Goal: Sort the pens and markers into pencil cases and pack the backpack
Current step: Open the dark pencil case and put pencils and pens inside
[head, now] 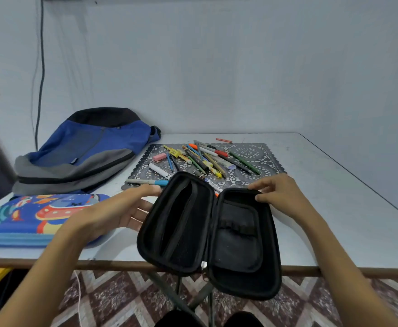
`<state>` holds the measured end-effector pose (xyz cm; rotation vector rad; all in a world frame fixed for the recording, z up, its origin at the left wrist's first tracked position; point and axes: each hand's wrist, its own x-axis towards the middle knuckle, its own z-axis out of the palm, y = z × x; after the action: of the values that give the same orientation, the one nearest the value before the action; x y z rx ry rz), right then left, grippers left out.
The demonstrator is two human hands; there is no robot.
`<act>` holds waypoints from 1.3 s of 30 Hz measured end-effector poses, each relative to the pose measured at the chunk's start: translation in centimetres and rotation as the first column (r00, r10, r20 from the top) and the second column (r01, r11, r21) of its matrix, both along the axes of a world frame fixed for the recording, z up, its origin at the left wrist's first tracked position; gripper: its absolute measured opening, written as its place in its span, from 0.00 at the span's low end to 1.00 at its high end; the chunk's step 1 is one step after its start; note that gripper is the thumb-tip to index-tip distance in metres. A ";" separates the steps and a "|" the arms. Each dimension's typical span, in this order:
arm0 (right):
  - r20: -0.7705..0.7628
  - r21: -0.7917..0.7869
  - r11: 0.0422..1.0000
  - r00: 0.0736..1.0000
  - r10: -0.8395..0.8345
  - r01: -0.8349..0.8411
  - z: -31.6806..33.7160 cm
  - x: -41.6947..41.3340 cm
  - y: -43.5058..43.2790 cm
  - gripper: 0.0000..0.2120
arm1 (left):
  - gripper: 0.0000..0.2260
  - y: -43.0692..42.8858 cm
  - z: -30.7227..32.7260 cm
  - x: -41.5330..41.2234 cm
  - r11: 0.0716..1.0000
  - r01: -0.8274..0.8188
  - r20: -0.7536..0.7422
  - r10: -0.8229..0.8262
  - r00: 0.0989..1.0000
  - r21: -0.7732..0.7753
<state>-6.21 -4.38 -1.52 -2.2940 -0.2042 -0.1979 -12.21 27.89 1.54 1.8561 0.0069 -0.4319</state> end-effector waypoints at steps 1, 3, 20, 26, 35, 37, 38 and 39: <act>0.003 -0.018 1.000 1.000 0.000 0.000 0.2 0.2 0.3 0.14 | 0.23 0.2 -0.3 -0.1 1.000 -0.003 0.022 0.003 1.000 0.009; -0.002 -0.051 0.999 1.000 0.001 -0.002 0.5 0.4 0.9 0.15 | 0.20 0.6 -1.5 0.3 0.988 -0.067 0.109 0.052 0.993 0.142; 0.001 -0.234 0.967 0.994 0.107 -0.104 3.2 4.4 5.7 0.02 | 0.19 -1.8 -5.4 3.0 0.804 -0.340 0.586 -0.012 0.810 0.487; -0.049 -0.373 0.923 0.995 0.086 -0.098 2.6 6.3 9.9 0.03 | 0.15 -1.6 -6.0 4.6 0.872 -0.329 0.631 0.032 0.776 0.361; -0.084 -0.389 0.903 0.983 0.161 -0.181 2.0 8.1 12.8 0.05 | 0.10 -1.4 -7.4 4.7 0.945 -0.314 0.670 0.178 0.721 0.088; -0.097 -0.419 0.888 0.981 0.165 -0.191 1.7 8.6 13.5 0.04 | 0.10 -1.4 -7.5 4.6 0.942 -0.322 0.686 0.174 0.706 0.092; -0.090 -0.438 0.881 0.984 0.155 -0.179 1.5 8.9 13.7 0.04 | 0.09 -1.5 -7.5 4.6 0.940 -0.326 0.695 0.170 0.699 0.098; -0.077 -0.456 0.874 0.986 0.148 -0.167 1.4 9.1 14.0 0.03 | 0.09 -1.5 -7.5 4.6 0.939 -0.330 0.703 0.167 0.691 0.101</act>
<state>2.87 9.58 -0.12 -2.7362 -0.4592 -0.0163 -7.64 26.40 -5.99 2.1011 -0.2020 0.4980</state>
